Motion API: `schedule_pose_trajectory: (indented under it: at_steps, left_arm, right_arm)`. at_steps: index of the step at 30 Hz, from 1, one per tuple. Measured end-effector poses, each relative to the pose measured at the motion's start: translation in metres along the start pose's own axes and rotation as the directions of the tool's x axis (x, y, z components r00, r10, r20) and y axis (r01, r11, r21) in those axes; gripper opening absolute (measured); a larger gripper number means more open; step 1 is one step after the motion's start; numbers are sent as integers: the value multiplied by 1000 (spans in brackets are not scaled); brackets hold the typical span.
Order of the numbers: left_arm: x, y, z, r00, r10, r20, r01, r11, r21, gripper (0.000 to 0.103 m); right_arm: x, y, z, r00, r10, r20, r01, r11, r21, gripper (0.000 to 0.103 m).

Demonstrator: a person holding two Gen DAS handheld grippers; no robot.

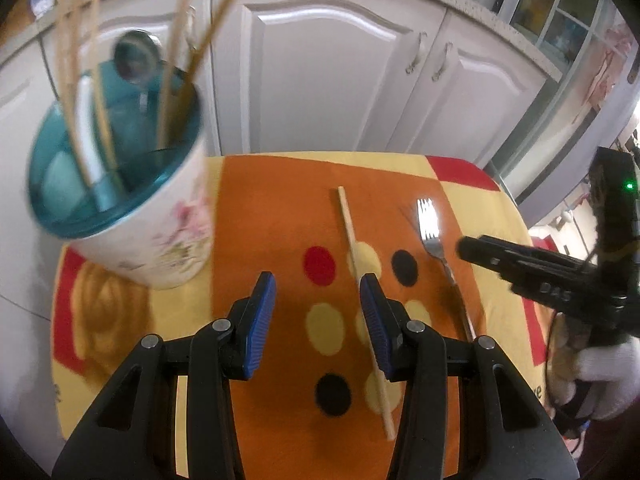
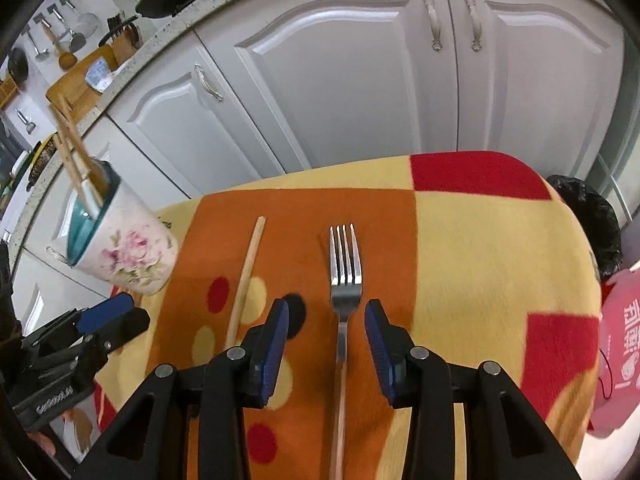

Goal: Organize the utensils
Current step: 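Move both tools back over the last chopstick and silver fork, then grasp the wooden chopstick with the left tool while the right grasps the silver fork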

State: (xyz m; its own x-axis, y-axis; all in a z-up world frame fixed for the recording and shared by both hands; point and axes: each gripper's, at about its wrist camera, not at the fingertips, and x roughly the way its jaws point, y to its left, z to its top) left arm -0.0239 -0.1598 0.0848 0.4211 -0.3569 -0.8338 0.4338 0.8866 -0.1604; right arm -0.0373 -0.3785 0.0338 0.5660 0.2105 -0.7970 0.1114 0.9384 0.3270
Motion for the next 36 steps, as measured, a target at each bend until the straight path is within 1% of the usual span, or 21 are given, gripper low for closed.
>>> schedule_pose_trajectory:
  at_steps: [2,7,12,15,18,21,22,23,24,25,26,27,28,31,34,36]
  left_arm:
    - [10,-6,5,1000,-1,-7,1,1000,0,43]
    - [37,-13,20,999,25,-29,-25,1000,-13,43]
    - [63,-19,35,998,44,-49,-45,999,-21,43]
    - [77,-23,43,997,60,-57,-61,998,-14,43]
    - [93,-26,51,995,72,-70,-72,997,-11,43]
    - [106,-30,55,994,75,-85,-76,997,-5,43]
    - [112,-31,56,993,78,-93,-78,997,-2,42]
    - [112,-33,57,994,84,-74,-84,996,6,42]
    - [112,-33,56,994,82,-70,-82,997,11,38]
    - [113,-35,56,994,91,-62,-89,996,23,30]
    - [113,-37,56,994,94,-57,-92,995,31,22]
    - [113,-38,56,994,89,-58,-87,996,36,11]
    - [112,-39,55,995,73,-64,-71,997,41,6]
    - [105,-36,51,996,33,-83,-30,999,38,4]
    - [91,-29,46,997,3,-78,-1,1000,22,4]
    - [79,-23,41,997,-26,-77,27,1000,4,4]
  right_arm:
    - [8,-5,6,1000,-9,-2,9,1000,-7,38]
    - [21,-5,15,1000,-19,-3,19,999,-49,38]
    - [26,-14,14,1000,5,-12,-6,999,-43,38]
    - [17,-20,8,1000,23,-17,-23,999,-24,38]
    - [6,-18,-6,998,48,-29,-49,998,-40,38]
    - [5,-13,-21,998,29,-63,-33,997,-67,38]
    - [8,-12,-26,996,24,-83,-30,997,-71,31]
    - [10,-11,-29,995,28,-97,-35,997,-71,28]
    - [14,-10,-32,995,26,-100,-34,996,-80,23]
    - [14,-7,-32,997,8,-79,-16,994,-104,17]
    - [15,-6,-31,997,-1,-82,-8,994,-113,14]
    - [16,-5,-29,996,7,-84,-16,993,-114,9]
    - [17,-6,-27,996,21,-91,-30,994,-101,8]
    - [14,-7,-27,995,44,-91,-51,996,-79,7]
    - [2,-11,-32,992,97,-83,-100,994,-45,6]
    - [-7,-10,-36,991,112,-71,-114,993,-37,6]
